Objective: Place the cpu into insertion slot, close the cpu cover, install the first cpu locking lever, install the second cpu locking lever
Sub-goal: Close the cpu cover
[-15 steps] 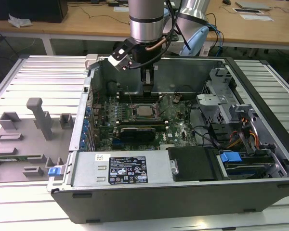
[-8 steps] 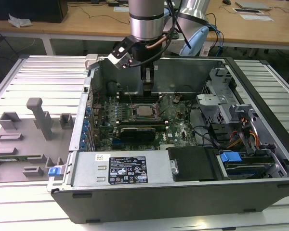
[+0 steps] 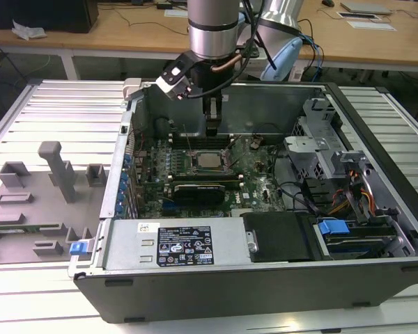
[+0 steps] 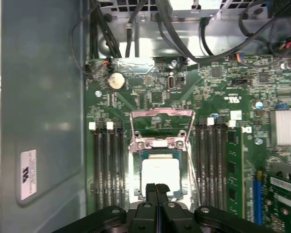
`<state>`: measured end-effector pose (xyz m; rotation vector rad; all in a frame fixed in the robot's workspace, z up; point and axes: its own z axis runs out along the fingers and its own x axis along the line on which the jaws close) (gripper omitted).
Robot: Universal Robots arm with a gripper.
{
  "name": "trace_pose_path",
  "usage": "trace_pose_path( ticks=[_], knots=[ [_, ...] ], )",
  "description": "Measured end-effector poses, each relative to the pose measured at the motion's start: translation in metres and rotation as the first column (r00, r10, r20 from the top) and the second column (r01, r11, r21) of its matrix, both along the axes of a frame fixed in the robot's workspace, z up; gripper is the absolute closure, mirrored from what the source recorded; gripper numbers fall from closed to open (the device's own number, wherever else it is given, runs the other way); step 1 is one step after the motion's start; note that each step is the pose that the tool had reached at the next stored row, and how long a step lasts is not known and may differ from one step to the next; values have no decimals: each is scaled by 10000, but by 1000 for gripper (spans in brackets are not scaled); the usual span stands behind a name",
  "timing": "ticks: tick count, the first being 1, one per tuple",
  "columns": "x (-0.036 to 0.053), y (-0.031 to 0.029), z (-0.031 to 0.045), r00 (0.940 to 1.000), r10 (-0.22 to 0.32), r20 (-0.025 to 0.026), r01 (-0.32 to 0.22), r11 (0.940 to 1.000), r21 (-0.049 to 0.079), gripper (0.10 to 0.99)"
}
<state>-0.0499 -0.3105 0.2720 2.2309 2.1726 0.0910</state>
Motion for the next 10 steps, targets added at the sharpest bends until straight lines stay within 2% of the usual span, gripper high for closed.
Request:
trace_pose_path(
  ticks=[2,6,10],
  knots=[
    [96,-2,0,10000,1,-28,-1,10000,1,980],
    [226,-3,0,10000,0,-59,0,10000,0,980],
    [434,-6,0,9999,0,-113,0,10000,1,980]
  ],
)
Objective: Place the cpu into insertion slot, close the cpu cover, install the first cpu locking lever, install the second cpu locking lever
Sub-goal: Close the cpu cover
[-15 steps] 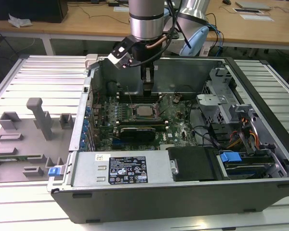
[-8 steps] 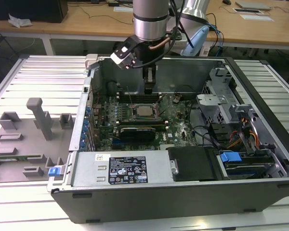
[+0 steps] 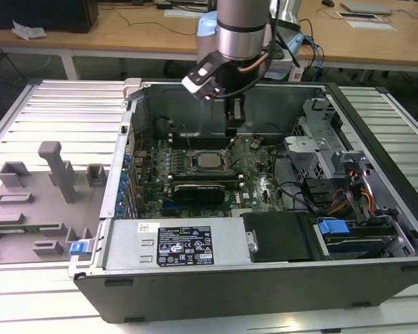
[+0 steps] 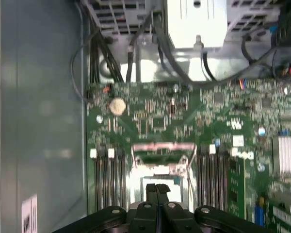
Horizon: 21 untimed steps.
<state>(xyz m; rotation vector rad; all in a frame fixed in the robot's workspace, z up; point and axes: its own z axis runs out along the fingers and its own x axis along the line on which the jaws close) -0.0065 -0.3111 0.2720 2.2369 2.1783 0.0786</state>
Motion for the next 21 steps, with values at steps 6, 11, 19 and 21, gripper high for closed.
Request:
trace_pose_path(
  ticks=[6,11,19,21],
  knots=[
    [339,-2,0,10000,-1,-100,1,10000,0,980],
    [524,-9,-9,9999,1,-172,-1,10000,1,980],
    [564,-56,-151,9994,0,-341,0,10000,-1,980],
    [564,-62,-175,9994,-2,-356,2,10000,-2,980]
  ],
)
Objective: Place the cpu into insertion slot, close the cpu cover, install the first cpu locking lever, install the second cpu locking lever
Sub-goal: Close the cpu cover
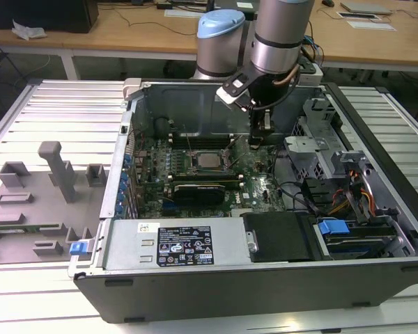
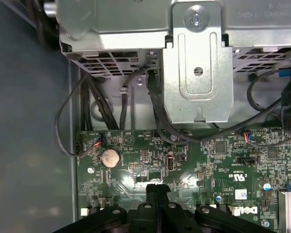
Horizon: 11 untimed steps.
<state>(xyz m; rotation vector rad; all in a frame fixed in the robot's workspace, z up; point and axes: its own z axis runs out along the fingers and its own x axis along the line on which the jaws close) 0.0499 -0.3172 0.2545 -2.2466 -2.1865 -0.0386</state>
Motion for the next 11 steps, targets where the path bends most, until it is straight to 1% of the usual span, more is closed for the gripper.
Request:
trace_pose_path(
  ticks=[1,2,3,4,5,6,9,10,11],
  knots=[
    [1,0,-1,10000,1,0,-1,10000,0,980],
    [2,0,-3,10000,4,-58,-4,10000,5,980],
    [8,0,-5,9991,2,-413,-1,10000,14,980],
    [12,0,-5,9982,1,-597,0,10000,17,980],
    [14,0,-7,9972,1,-753,0,10000,21,980],
    [16,0,-7,9957,3,-922,-1,10000,21,980],
    [16,0,-7,9956,2,-937,0,10000,21,980],
    [11,1,-8,9956,2,-934,0,10000,23,980],
    [-13,1,-10,9957,5,-924,-2,10000,25,980]
  ],
)
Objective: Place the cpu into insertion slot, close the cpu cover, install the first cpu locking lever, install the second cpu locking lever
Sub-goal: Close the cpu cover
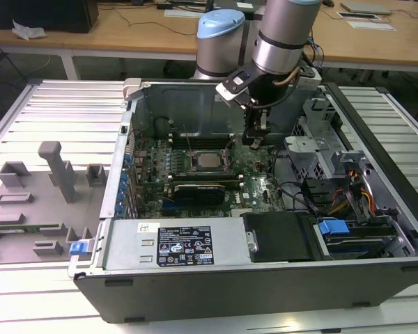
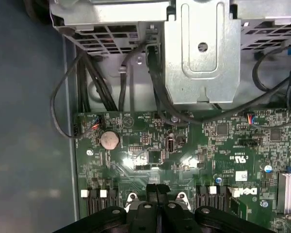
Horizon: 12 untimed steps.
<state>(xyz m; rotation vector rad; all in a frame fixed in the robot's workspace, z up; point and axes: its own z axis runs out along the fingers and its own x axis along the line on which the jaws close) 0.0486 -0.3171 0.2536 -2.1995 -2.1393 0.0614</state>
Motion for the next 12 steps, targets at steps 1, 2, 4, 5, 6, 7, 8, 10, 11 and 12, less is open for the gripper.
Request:
trace_pose_path(
  ticks=[1,2,4,5,6,7,8,10,11,12],
  knots=[
    [-27,-1,0,10000,-1,12,1,10000,-2,980],
    [-86,-1,0,10000,-2,33,2,10000,-3,980],
    [-188,1,-2,10000,-2,71,2,10000,-4,980],
    [-222,2,-2,10000,-2,81,2,10000,-4,980],
    [-234,1,-2,10000,-4,81,4,10000,-4,980],
    [-240,2,-2,10000,-4,81,4,10000,-4,980],
    [-245,2,-3,10000,-2,82,2,10000,-3,980],
    [-264,3,-2,10000,-3,83,3,10000,-4,980],
    [-280,3,-3,10000,-2,84,2,10000,-3,980],
    [-293,4,-3,10000,-3,85,3,10000,-4,980]
  ],
)
